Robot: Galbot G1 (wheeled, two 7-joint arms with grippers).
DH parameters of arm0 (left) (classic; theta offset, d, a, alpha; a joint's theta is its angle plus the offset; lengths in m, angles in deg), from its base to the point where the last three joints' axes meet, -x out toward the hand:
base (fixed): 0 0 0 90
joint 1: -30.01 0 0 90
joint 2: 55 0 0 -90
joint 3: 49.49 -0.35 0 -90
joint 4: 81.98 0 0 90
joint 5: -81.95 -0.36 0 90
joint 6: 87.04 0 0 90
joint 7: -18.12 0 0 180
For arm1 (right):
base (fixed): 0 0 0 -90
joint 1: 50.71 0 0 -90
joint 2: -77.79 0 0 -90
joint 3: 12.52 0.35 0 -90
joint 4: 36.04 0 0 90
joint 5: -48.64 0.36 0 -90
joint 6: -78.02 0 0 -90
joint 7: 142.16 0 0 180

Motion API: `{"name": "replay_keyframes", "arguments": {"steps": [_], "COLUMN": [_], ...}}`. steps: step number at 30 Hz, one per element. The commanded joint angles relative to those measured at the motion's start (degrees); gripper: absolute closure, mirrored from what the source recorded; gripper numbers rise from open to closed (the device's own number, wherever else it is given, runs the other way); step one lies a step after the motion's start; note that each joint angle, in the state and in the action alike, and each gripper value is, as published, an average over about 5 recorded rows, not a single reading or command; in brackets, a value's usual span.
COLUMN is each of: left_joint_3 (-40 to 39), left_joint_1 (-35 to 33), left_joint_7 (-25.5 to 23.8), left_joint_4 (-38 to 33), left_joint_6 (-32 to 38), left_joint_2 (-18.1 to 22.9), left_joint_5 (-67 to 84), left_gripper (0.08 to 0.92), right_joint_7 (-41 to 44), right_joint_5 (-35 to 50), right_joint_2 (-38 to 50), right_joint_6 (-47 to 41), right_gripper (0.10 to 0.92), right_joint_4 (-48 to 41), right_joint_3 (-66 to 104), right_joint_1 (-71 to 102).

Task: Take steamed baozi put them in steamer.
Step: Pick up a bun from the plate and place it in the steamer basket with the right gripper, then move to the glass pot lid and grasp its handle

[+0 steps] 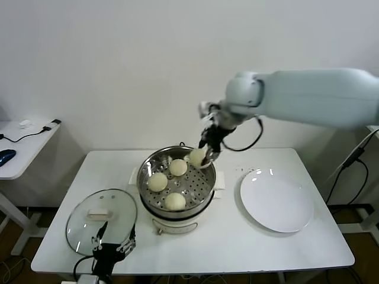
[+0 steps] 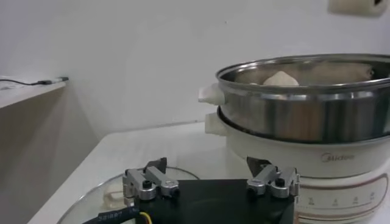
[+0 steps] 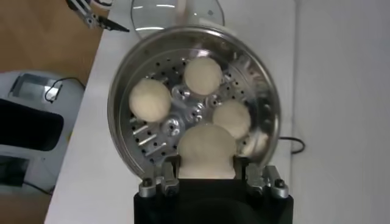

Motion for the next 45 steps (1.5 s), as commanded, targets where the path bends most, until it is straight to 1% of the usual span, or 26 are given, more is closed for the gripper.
{"name": "replay_keyframes", "arguments": {"steps": [1, 9, 16, 20, 24, 27, 29, 31, 34, 36, 37, 40, 45], "left_joint_3": [-0.08, -0.05, -0.04, 0.04, 0.24, 0.38, 0.42, 0.46, 0.66, 0.86, 0.94, 1.11, 2.38], "left_joint_1": [0.06, 0.26, 0.32, 0.19, -0.09, -0.29, -0.47, -0.67, -0.82, -0.66, -0.53, 0.11, 2.45], "left_joint_7": [-0.04, -0.1, -0.08, 0.0, 0.06, 0.09, 0.11, 0.11, 0.3, 0.6, 0.75, 1.33, 0.75], "left_joint_4": [0.08, 0.06, 0.19, 0.16, -0.33, -0.9, -1.27, -1.6, -2.02, -2.19, -2.23, -2.37, -2.12], "left_joint_6": [-0.07, -0.4, -0.46, -0.47, -0.8, -1.23, -1.5, -1.72, -2.11, -2.26, -2.24, -1.5, -0.97], "left_joint_2": [-0.12, -0.02, 0.06, 0.11, 0.16, 0.21, 0.22, 0.22, 0.2, 0.2, 0.2, 0.04, -0.26], "left_joint_5": [0.07, 0.24, 0.31, 0.41, 0.89, 1.25, 1.41, 1.86, 3.04, 3.92, 4.25, 5.56, 7.29], "left_gripper": [0.177, 0.177, 0.177, 0.177, 0.177, 0.177, 0.177, 0.177, 0.177, 0.177, 0.177, 0.177, 0.177], "right_joint_7": [-7.81, -9.56, -10.21, -8.67, -2.53, 2.7, 3.3, -0.11, -12.01, -19.55, -22.02, -27.72, -37.89], "right_joint_5": [-3.21, -7.68, -8.06, -7.91, -6.55, -3.69, -1.65, -0.17, -0.6, -2.8, -4.22, -7.65, -10.64], "right_joint_2": [-6.2, -4.46, -4.15, -3.57, -2.13, -0.15, 2.14, 4.93, 9.08, 11.39, 12.48, 17.14, 26.47], "right_joint_6": [-6.0, -6.69, -6.37, -5.13, 0.26, 5.27, 6.86, 7.15, 7.37, 7.56, 7.83, 7.65, 6.96], "right_gripper": [0.431, 0.431, 0.42, 0.342, 0.236, 0.208, 0.204, 0.203, 0.203, 0.202, 0.202, 0.203, 0.203], "right_joint_4": [-0.46, -3.15, -4.89, -4.97, -5.54, -6.85, -7.55, -8.21, -10.0, -11.0, -11.12, -9.34, -2.58], "right_joint_3": [-0.11, 2.05, 4.33, 5.42, 5.2, 4.68, 6.33, 10.6, 22.9, 31.85, 35.22, 43.19, 56.93], "right_joint_1": [10.43, 16.64, 18.66, 17.99, 13.35, 9.1, 7.78, 8.77, 15.62, 21.11, 23.05, 28.66, 41.84]}}
